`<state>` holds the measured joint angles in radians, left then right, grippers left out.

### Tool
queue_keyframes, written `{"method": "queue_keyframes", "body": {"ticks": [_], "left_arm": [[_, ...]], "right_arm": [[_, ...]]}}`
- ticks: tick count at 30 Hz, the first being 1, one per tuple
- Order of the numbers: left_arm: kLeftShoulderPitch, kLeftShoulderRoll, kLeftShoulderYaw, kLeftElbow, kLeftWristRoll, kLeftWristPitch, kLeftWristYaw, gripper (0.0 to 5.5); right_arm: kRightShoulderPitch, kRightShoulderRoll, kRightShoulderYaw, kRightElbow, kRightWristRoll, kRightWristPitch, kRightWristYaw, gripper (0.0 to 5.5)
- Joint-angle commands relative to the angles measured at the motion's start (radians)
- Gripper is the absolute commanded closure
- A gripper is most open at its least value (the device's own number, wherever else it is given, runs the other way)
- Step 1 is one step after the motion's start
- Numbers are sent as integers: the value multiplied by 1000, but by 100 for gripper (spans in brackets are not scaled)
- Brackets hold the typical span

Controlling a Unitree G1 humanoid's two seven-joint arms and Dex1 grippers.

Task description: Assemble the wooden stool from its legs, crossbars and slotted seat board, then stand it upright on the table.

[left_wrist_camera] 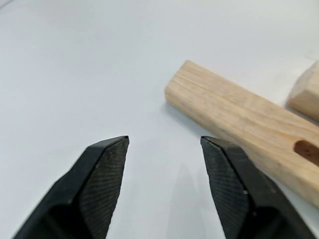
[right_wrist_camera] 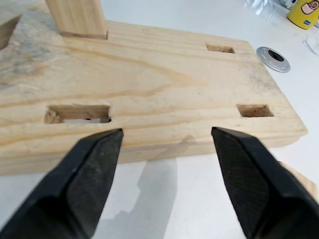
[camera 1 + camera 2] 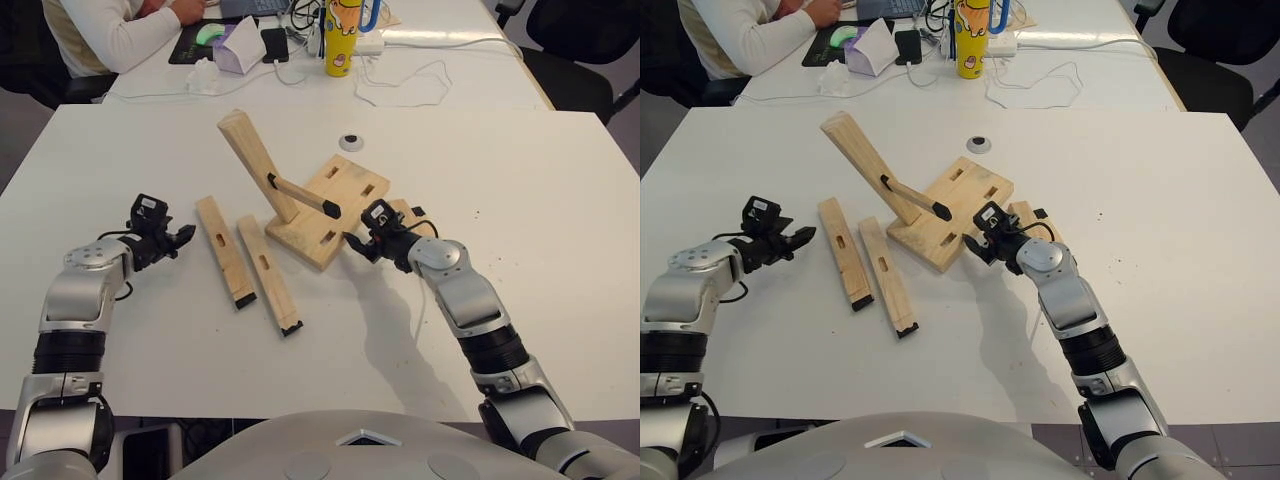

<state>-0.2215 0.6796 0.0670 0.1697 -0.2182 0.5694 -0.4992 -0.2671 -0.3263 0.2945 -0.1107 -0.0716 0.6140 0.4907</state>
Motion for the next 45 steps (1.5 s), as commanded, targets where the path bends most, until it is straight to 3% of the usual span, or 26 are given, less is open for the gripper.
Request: {"method": "queue_keyframes", "body": {"ticks": [1, 8, 18, 25, 38, 45], "left_arm": [[-35, 5, 15, 39, 27, -19, 0, 282], [-41, -86, 76, -93, -58, 73, 26, 282], [13, -246, 89, -163, -42, 132, 214, 143], [14, -310, 61, -199, -50, 180, 241, 143], [42, -289, -13, -170, 78, 134, 261, 143], [26, -281, -4, -158, 83, 138, 243, 245]], "right_arm": [[-6, 0, 8, 6, -8, -6, -4, 220], [1, -5, 10, 3, -12, -10, -8, 220], [10, -12, 18, -3, -17, -17, -10, 220], [11, -10, 26, -2, -22, -22, -16, 220], [25, -11, 24, -10, -27, -22, -24, 220], [20, -10, 23, -6, -27, -24, -25, 220]]}}
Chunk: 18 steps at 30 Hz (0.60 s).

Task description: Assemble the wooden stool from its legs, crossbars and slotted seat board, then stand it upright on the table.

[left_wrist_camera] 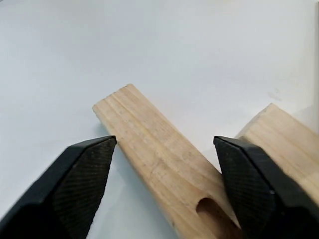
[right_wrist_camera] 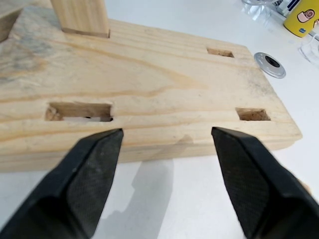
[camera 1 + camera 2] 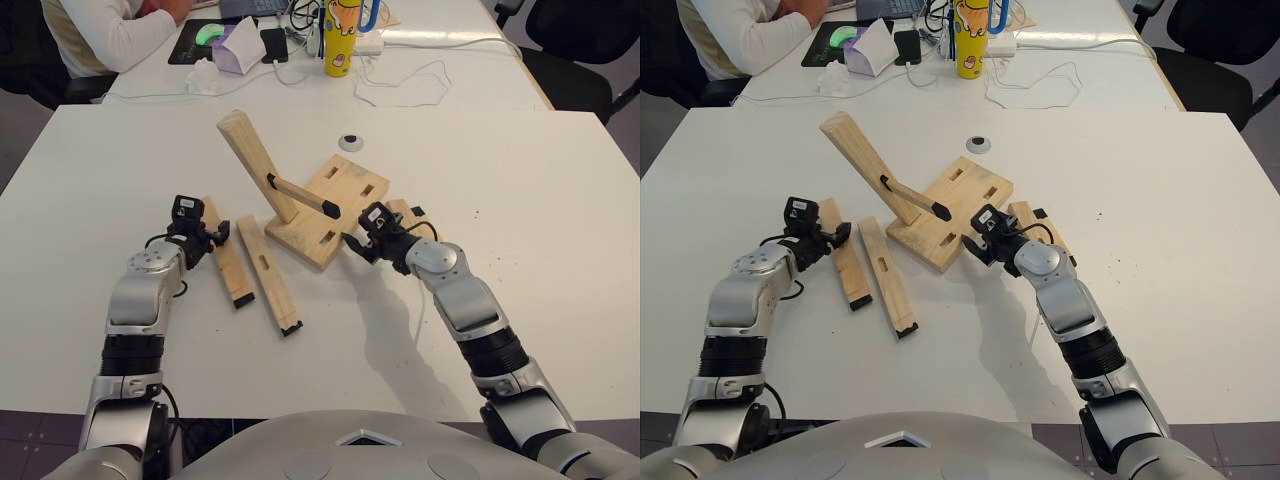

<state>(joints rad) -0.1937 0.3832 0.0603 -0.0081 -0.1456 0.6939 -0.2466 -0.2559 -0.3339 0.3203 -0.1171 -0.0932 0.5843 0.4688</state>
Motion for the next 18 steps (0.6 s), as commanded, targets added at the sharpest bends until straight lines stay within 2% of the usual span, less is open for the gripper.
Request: {"method": "queue_keyframes", "body": {"ticks": [1, 9, 12, 18], "left_arm": [[-3, 17, 4, 23, 10, 14, -13, 259], [-13, 64, -1, 112, 15, -4, -73, 380], [-21, 102, -29, 206, 21, -50, -152, 428], [-89, 182, -118, 453, 89, -240, -301, 431]], "right_arm": [[8, -2, -2, 2, -6, 5, -4, 220], [5, 1, -1, 6, -6, 4, -4, 220], [0, 3, 1, 11, -6, 4, -3, 220], [-7, 2, -1, 18, -4, 1, 2, 220]]}}
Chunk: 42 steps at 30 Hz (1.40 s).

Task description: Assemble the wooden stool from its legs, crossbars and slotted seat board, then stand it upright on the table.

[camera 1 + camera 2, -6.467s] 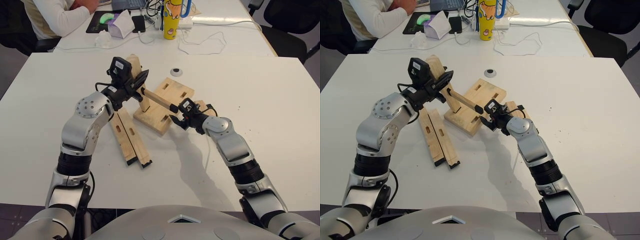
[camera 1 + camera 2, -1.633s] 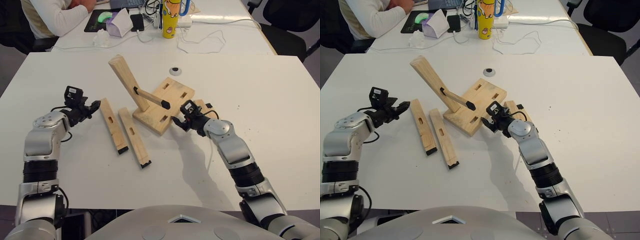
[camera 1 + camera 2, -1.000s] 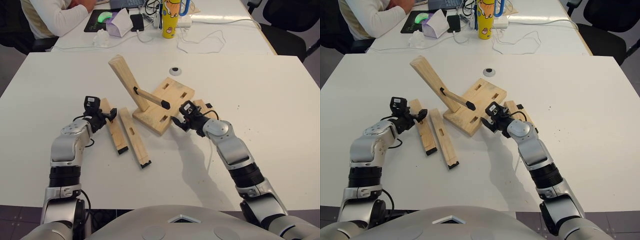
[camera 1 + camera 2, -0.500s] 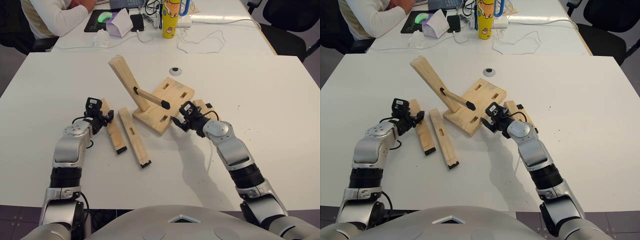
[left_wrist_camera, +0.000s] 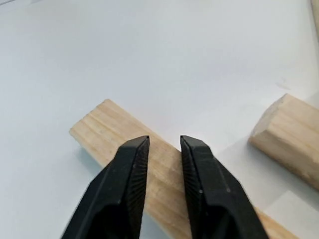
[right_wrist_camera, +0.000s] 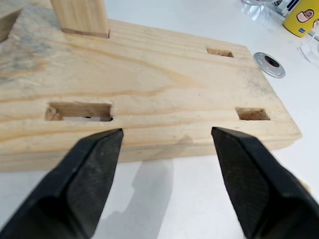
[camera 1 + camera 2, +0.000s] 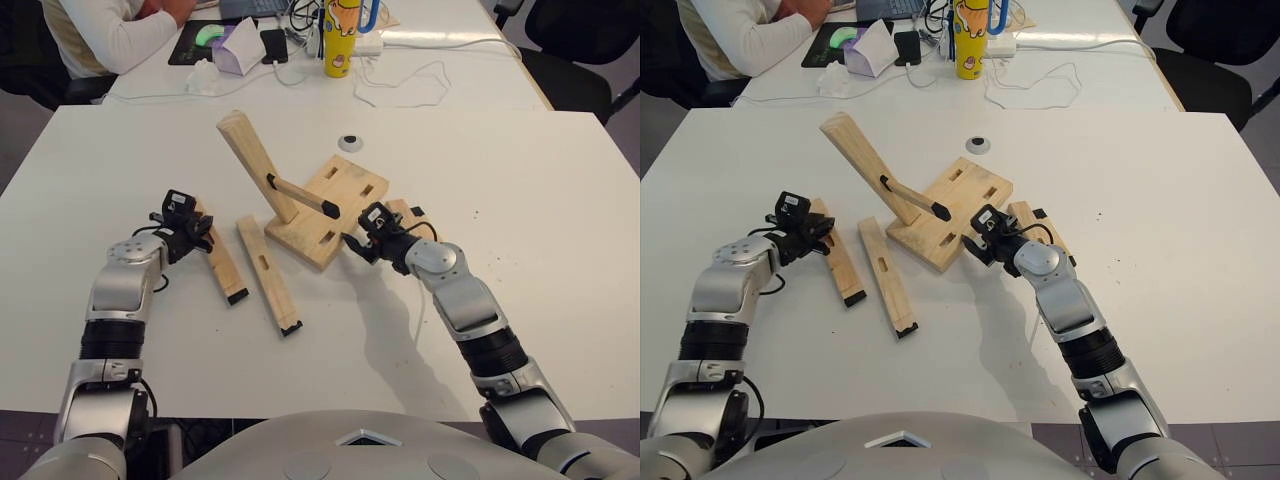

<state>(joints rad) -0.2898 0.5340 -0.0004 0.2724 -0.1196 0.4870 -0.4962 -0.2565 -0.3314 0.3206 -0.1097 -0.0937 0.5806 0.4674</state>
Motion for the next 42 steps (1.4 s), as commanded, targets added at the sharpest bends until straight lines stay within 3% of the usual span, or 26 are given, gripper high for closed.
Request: {"method": "queue_keyframes", "body": {"ticks": [1, 10, 16, 21, 24, 28, 36, 42], "left_arm": [[-15, 39, -63, 207, 68, -61, -68, 431], [-215, 75, -70, 429, 125, -235, -84, 302], [-251, 18, 95, 206, -10, -127, 5, 302], [-171, -42, 170, -3, -51, -3, 135, 302], [-58, -22, 147, -137, -90, 22, 39, 302], [-17, 101, 112, -174, -122, -27, -200, 302], [-141, 287, -129, -55, -43, -119, -670, 302], [-280, 327, -266, 144, 113, -266, -812, 302]], "right_arm": [[-8, 0, -1, 12, -4, 4, 3, 220], [-9, 7, 2, 11, -6, 6, -1, 220], [11, 6, -1, 2, -8, 4, -8, 220], [23, 8, -6, -7, -7, 9, -15, 220], [34, 4, -9, -14, -6, 12, -14, 220], [48, -4, -17, -18, -3, 13, -12, 220], [25, 2, -18, 11, -3, 1, -5, 220], [32, -8, -16, 11, -5, -10, 7, 220]]}}
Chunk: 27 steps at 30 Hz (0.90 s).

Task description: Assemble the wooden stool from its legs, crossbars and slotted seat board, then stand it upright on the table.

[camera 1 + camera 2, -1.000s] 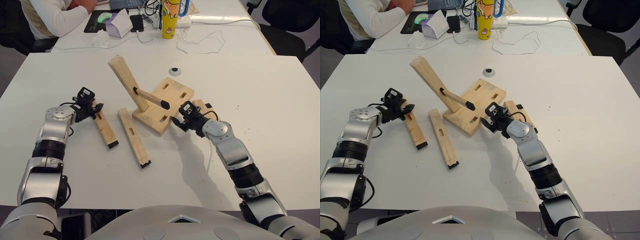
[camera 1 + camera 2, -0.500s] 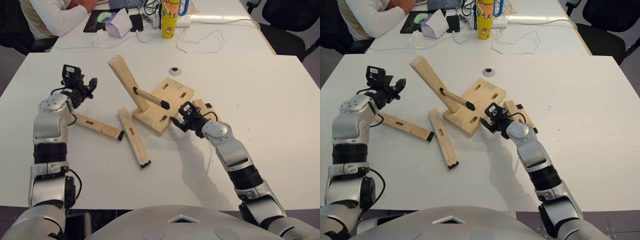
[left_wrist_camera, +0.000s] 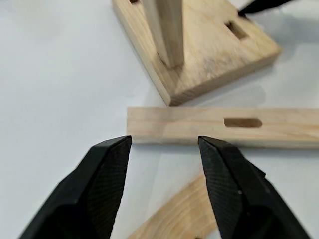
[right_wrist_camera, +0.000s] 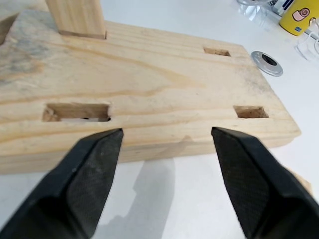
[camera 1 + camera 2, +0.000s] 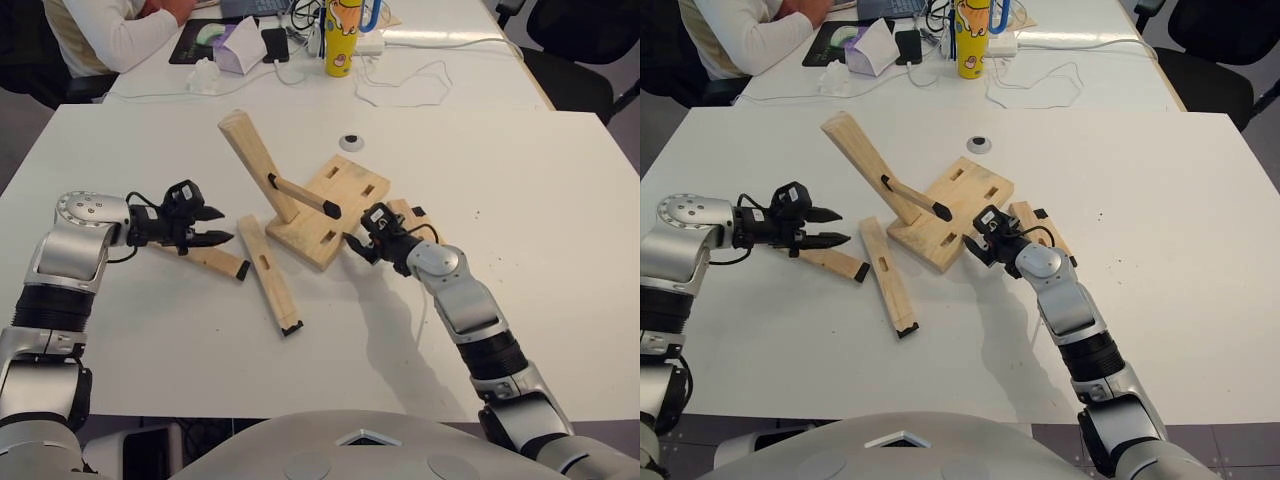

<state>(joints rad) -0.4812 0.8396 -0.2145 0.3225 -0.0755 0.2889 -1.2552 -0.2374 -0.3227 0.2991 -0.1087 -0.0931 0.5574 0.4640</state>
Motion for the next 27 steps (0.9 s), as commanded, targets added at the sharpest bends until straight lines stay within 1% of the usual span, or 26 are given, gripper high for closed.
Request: {"method": "queue_keyframes", "body": {"ticks": [1, 4, 7, 12, 16, 27], "left_arm": [[-113, 20, -65, 118, 83, -82, -74, 302], [-152, 14, -84, 153, 105, -98, -118, 302], [-155, 23, -98, 141, 107, -92, -175, 302], [-188, 14, -81, 143, 88, -53, -225, 302], [-176, 26, -99, 116, 91, -52, -279, 302], [-167, -5, -140, 125, 137, -109, -282, 302]], "right_arm": [[17, -19, 5, 8, -5, 13, 12, 220], [20, -21, 8, 7, -6, 12, 15, 220], [19, -23, 9, 6, -7, 12, 18, 220], [17, -25, 8, 11, -7, 11, 19, 220], [20, -25, 7, 6, -7, 16, 17, 220], [16, -21, 11, 4, -6, 22, 17, 220]]}}
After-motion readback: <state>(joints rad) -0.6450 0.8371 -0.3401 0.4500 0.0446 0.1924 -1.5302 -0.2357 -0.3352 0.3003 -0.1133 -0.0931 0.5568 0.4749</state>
